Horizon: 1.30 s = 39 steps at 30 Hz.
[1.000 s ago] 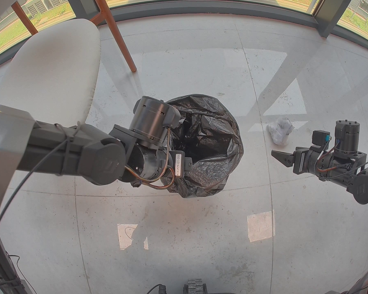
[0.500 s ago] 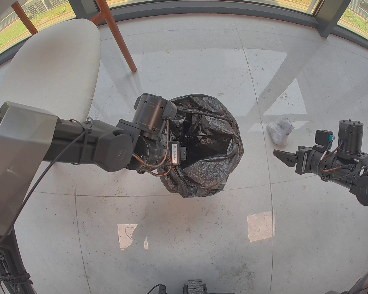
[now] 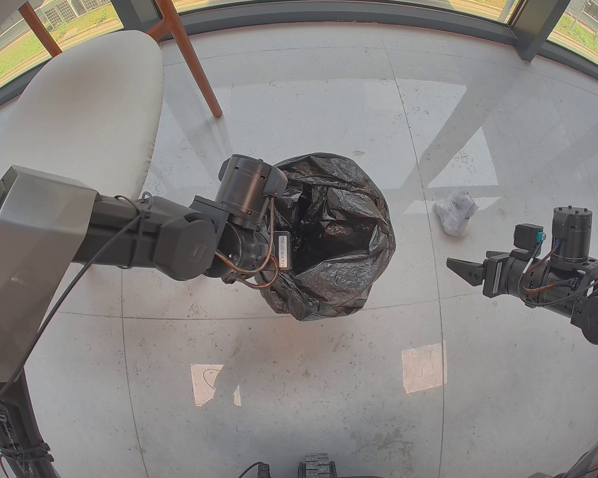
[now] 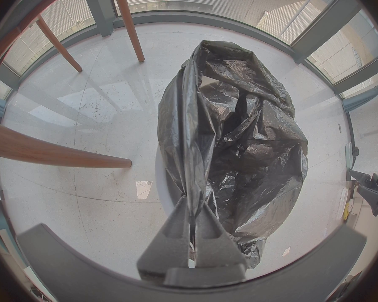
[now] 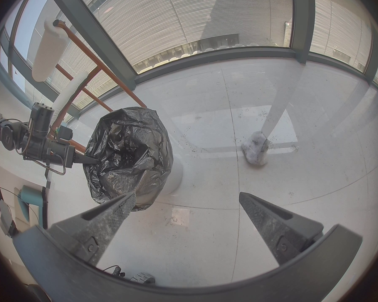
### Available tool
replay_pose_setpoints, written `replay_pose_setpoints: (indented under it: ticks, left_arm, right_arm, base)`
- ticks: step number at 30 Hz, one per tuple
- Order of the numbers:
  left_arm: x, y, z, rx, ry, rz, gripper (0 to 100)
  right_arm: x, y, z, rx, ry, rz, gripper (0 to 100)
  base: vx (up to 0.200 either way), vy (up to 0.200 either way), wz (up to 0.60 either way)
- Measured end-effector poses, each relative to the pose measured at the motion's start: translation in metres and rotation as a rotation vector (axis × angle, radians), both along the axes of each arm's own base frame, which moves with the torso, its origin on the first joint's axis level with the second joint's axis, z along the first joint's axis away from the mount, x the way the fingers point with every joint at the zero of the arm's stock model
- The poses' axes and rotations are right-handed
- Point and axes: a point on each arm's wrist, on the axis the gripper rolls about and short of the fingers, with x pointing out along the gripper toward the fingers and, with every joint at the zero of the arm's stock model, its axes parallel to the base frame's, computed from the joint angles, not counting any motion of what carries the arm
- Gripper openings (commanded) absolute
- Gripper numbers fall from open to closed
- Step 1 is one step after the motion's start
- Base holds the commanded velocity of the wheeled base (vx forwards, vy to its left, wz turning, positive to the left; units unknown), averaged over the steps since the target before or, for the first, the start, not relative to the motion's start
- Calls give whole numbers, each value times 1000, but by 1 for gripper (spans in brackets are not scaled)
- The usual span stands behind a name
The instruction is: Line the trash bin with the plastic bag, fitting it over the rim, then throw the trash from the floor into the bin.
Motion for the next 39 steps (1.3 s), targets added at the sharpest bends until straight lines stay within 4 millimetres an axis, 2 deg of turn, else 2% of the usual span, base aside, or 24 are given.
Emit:
replay_pose_setpoints:
  ticks: [4,13,23,24,39]
  left_arm:
    - [1,11,3,1,1,23,0]
    - [6,61,1,22,33,128,0]
    - [3,71,5,28,28,133,0]
    - [3,71,5,30,27,129,100]
    - [5,69,8,15,-14,123,100]
  right_arm:
    - [-3,-2,1,2,-1,-4,100]
    - [-5,-3,4,5,-11,-5,100]
    - [-6,-2,6,4,-19,-1,100]
    - [-6,-2,6,4,-20,-2,100]
    - [-13,-5,6,5,-18,-7,100]
  base:
    - [0,0,0]
    - [0,0,0]
    - [0,0,0]
    - [0,0,0]
    - [0,0,0]
